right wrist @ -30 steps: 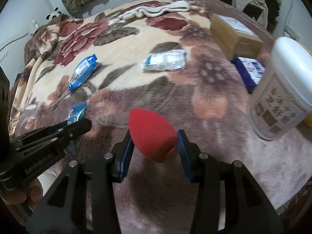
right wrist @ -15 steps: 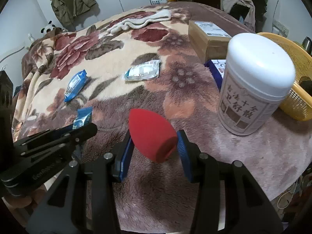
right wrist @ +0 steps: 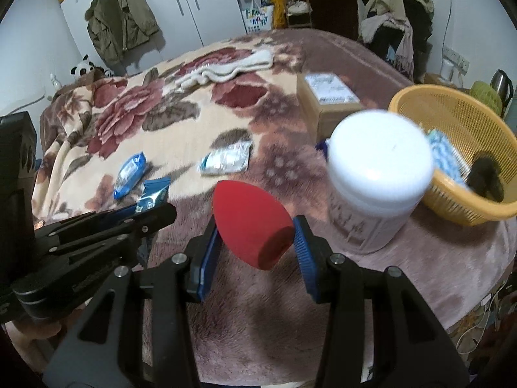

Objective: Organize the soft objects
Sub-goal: 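Carry the blue packet and red sponge over the orange basket with both tools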

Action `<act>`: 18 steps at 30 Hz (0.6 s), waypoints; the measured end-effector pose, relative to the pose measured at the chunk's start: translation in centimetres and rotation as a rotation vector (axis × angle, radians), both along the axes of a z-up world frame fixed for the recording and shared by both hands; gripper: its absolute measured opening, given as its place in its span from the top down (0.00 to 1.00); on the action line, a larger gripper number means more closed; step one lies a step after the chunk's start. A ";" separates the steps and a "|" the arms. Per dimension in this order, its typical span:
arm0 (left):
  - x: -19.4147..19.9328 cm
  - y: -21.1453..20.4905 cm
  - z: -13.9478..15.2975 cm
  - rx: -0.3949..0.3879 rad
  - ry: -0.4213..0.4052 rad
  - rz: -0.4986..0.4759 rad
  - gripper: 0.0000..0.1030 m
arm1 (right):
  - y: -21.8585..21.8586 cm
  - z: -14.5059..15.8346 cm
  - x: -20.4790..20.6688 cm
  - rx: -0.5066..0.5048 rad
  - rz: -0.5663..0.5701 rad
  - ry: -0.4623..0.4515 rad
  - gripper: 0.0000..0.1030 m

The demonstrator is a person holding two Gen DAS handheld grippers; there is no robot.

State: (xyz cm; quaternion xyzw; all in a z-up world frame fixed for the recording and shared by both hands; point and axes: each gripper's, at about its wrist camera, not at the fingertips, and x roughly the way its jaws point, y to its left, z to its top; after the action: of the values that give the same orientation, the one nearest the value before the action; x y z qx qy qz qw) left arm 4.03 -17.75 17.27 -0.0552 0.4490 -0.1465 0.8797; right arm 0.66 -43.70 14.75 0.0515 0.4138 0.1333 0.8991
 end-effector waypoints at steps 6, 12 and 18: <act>1.9 -3.0 3.0 -0.030 -0.037 -0.046 0.80 | -2.3 2.8 0.8 0.012 -0.041 -0.066 0.57; 3.7 -7.9 5.8 -0.058 -0.071 -0.123 0.80 | -6.6 4.6 2.0 0.028 -0.127 -0.104 0.57; 5.7 -13.6 7.2 -0.082 -0.081 -0.213 0.80 | -11.5 5.6 2.9 0.019 -0.221 -0.121 0.56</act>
State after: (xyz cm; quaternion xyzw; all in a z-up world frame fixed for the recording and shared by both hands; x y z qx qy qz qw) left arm 9.71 -31.39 24.43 -0.0371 0.4102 -0.2593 0.8736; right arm 3.51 -55.22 20.38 0.0973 0.3494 0.0402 0.9310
